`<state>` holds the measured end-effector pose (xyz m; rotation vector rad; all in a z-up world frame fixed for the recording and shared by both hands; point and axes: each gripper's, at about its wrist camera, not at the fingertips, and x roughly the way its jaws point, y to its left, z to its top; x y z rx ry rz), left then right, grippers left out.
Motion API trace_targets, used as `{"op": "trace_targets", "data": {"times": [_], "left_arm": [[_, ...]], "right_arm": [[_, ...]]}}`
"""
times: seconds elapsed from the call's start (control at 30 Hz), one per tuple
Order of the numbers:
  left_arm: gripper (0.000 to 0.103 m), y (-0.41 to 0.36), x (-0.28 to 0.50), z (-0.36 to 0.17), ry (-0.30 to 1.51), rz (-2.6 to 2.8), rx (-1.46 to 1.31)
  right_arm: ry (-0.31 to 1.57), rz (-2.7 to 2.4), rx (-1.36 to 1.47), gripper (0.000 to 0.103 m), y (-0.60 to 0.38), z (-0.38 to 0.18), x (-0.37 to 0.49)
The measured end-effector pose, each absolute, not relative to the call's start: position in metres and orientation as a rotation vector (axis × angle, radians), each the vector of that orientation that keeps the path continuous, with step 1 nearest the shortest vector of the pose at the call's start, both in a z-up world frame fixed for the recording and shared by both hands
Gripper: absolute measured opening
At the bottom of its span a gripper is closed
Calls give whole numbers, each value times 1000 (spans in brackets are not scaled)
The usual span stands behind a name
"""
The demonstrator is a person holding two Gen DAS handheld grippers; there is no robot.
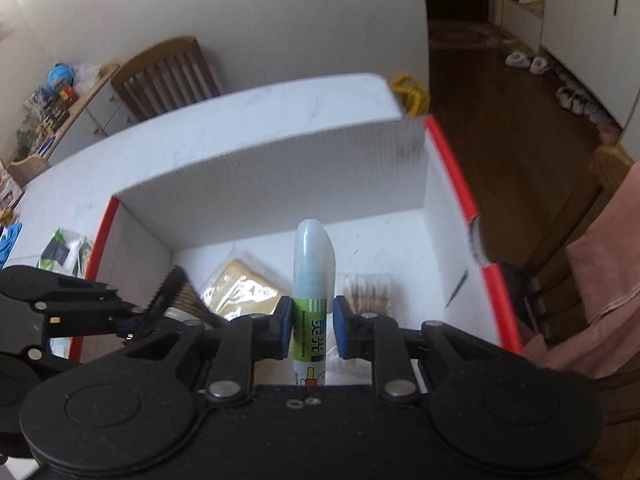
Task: Organize objects
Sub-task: 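Carry the snack packet and glue stick into the red shoebox, then open both tools to drop the packet and glue stick in the box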
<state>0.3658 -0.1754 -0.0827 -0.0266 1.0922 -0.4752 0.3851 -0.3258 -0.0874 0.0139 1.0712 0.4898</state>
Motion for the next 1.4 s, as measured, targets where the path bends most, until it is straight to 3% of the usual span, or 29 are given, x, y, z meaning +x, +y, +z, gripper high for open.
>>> {"op": "trace_targets", "data": {"times": [0.6, 0.8, 0.83, 0.9, 0.93, 0.97, 1.4], "left_arm": [[31, -182, 379, -117, 1214, -477, -113], [31, -192, 380, -118, 1215, -470, -64], [33, -194, 380, -117, 1215, -466, -52], [48, -196, 379, -115, 1209, -471, -42], [66, -197, 379, -113, 1203, -474, -44], [76, -197, 378, -111, 1194, -468, -36], [76, -191, 360, -77, 1080, -411, -18]], "right_arm": [[1159, 484, -27, 21, -325, -114, 397], [1148, 500, -48, 27, -324, -112, 397], [1147, 501, -50, 28, -325, -112, 397], [1144, 505, -51, 30, -325, -111, 397], [1140, 504, -47, 31, -327, -110, 397], [1138, 504, -43, 31, -328, -109, 396], [1080, 559, -24, 34, -344, -84, 384]]}}
